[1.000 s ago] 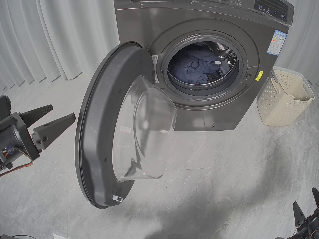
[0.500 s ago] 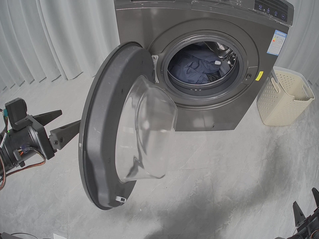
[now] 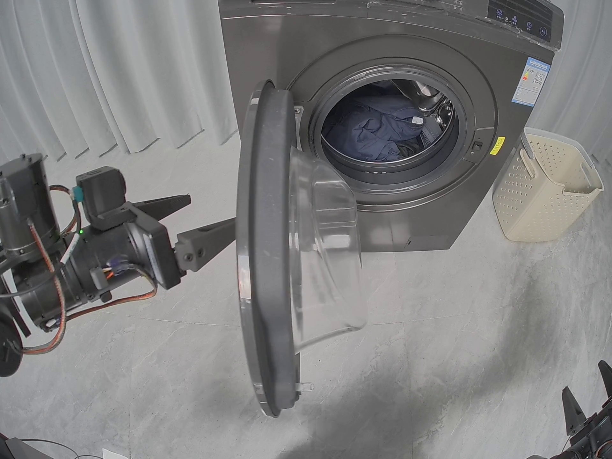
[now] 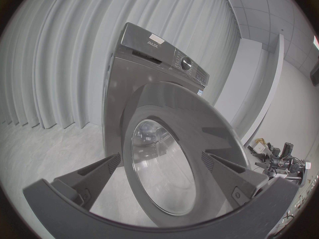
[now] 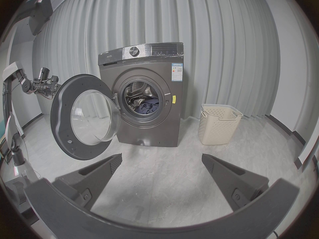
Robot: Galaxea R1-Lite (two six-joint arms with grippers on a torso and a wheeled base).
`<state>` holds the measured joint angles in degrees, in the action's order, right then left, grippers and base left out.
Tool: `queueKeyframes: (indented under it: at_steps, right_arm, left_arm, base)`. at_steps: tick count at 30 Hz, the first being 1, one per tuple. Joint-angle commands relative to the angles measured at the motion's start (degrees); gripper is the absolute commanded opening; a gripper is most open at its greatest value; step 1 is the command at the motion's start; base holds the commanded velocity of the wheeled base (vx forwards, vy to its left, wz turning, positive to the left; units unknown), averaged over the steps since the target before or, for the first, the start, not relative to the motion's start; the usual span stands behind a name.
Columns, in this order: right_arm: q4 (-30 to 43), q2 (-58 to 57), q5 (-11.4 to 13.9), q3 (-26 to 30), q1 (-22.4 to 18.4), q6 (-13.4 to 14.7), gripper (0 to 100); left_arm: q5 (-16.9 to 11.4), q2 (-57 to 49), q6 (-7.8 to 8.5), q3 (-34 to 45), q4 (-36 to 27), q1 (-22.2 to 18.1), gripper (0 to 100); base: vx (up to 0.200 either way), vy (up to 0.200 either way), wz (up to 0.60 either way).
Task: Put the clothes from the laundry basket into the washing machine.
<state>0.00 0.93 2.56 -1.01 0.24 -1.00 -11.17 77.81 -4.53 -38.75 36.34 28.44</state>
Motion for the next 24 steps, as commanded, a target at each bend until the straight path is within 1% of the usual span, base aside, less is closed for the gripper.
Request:
queueKeyframes:
  at_steps: [1, 7, 13, 15, 19, 24]
  right_arm:
    - [0.00, -0.57, 0.08, 0.92, 0.02, -0.06, 100]
    - [0.00, -0.57, 0.08, 0.92, 0.02, -0.06, 100]
    - [0.00, -0.57, 0.08, 0.92, 0.02, -0.06, 100]
    - [0.00, -0.57, 0.08, 0.92, 0.02, -0.06, 100]
    - [0.00, -0.57, -0.01, 0.92, 0.02, -0.06, 100]
    - [0.00, -0.57, 0.08, 0.92, 0.02, -0.06, 100]
  left_arm:
    - [0.97, 7.79, -0.39, -4.66, 2.07, 2.85, 100]
    - [0.88, 13.33, -0.39, -10.82, 2.33, 4.25, 100]
    - [0.97, 16.76, -0.39, -14.42, 2.51, 4.61, 100]
    - [1.32, 18.34, -0.56, -16.79, 2.51, 5.22, 100]
    - [2.64, 20.89, -0.91, -20.66, 2.51, 6.28, 100]
    - [2.90, 23.88, -2.41, -24.26, 2.51, 6.72, 100]
  base:
    - [0.000, 0.000, 0.00]
    - [0.000, 0.000, 0.00]
    - [0.000, 0.000, 0.00]
    - [0.000, 0.000, 0.00]
    - [0.000, 0.000, 0.00]
    - [0.000, 0.000, 0.00]
